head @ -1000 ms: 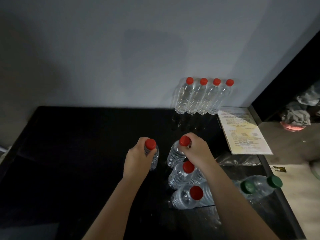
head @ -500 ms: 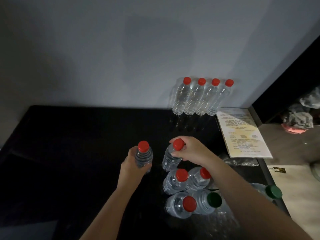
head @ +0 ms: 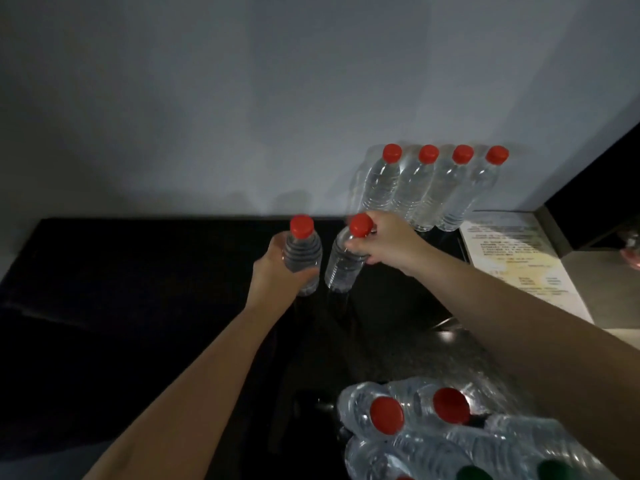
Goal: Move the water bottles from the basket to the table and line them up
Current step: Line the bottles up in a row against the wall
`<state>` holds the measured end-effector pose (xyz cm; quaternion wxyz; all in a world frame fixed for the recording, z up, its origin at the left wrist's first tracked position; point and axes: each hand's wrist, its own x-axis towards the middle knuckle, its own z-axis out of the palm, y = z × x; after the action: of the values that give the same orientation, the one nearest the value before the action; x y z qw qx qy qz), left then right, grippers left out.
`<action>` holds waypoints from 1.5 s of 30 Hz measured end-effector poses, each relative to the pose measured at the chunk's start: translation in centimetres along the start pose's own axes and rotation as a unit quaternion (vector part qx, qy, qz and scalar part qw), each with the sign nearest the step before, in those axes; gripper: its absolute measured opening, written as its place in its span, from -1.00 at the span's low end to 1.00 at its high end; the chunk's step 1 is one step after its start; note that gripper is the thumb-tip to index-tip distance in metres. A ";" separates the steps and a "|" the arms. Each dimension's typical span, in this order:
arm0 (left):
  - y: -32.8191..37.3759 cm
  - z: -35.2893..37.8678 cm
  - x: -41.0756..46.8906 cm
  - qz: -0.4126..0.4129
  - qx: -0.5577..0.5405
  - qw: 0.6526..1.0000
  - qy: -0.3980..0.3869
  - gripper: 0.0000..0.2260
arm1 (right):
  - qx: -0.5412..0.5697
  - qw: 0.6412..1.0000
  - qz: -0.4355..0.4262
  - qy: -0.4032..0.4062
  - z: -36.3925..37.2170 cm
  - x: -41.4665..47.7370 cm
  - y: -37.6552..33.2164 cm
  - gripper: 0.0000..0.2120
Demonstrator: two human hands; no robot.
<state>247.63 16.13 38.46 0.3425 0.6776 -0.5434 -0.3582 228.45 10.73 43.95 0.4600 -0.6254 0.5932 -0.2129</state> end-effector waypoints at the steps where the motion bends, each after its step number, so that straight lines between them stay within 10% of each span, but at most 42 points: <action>1: 0.3 0.2 1.2 0.009 0.000 1.000 0.001 -0.39 | 0.001 1.000 0.000 0.018 -0.2 1.0 -0.3 -0.68; 16: 2.1 4.0 11.2 -0.006 -0.002 1.000 -0.004 -0.39 | -0.120 0.990 -0.011 0.076 -2.2 10.4 -2.1 -0.89; 24: -0.2 5.1 10.4 -0.009 -0.019 1.000 0.007 -0.38 | -0.245 0.960 -0.062 0.118 -2.2 9.3 0.7 -0.65; 34: -6.9 8.6 11.4 0.010 -0.010 1.000 0.028 -0.47 | -0.224 0.969 0.095 0.028 4.3 10.3 10.3 -0.62; 45: -6.7 8.9 14.3 0.056 0.044 0.997 0.032 -0.67 | -0.209 0.963 0.124 0.119 6.0 14.4 12.3 -0.63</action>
<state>245.49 2.56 26.65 0.3492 0.6716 -0.5845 -0.2922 229.53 0.70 26.81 0.2681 -0.5992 0.7480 -0.0981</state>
